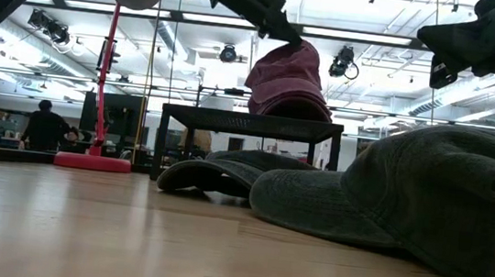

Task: Pick & Place hat
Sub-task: Stack the red cap on top of the red cap on the shelf

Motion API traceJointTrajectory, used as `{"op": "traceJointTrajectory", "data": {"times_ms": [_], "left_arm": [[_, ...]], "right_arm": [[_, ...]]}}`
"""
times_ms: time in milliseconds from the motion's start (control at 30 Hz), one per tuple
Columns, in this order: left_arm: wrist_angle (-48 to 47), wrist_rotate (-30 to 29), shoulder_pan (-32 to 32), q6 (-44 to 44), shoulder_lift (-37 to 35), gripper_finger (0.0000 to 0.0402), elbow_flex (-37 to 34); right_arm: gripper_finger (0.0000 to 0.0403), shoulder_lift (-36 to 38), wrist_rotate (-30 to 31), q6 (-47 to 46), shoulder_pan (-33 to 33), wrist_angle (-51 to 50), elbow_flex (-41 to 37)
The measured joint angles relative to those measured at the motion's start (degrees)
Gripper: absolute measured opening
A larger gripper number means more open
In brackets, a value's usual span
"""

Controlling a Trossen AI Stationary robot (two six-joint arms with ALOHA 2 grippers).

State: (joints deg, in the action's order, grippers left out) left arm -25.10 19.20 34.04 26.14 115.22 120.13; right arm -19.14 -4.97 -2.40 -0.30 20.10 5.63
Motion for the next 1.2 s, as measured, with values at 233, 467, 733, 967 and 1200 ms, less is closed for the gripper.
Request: {"op": "traceJointTrajectory", "data": {"times_ms": [233, 467, 733, 967, 1200], "left_arm": [[0.9, 0.0, 1.1, -1.8, 2.4, 0.0004, 0.0], [1.2, -1.0, 1.5, -1.8, 3.4, 0.0003, 0.0], [0.0, -1.2, 2.5, -3.4, 3.8, 0.0003, 0.0], [-1.2, -0.5, 2.3, -3.6, 4.8, 0.0005, 0.0], [0.2, -0.5, 1.7, -4.2, 4.7, 0.0008, 0.0]], "right_arm": [[0.0023, 0.0, 0.0, 0.0, 0.0, 0.0, 0.0], [0.0023, 0.0, 0.0, 0.0, 0.0, 0.0, 0.0], [0.0023, 0.0, 0.0, 0.0, 0.0, 0.0, 0.0], [0.0022, 0.0, 0.0, 0.0, 0.0, 0.0, 0.0], [0.0023, 0.0, 0.0, 0.0, 0.0, 0.0, 0.0]]}}
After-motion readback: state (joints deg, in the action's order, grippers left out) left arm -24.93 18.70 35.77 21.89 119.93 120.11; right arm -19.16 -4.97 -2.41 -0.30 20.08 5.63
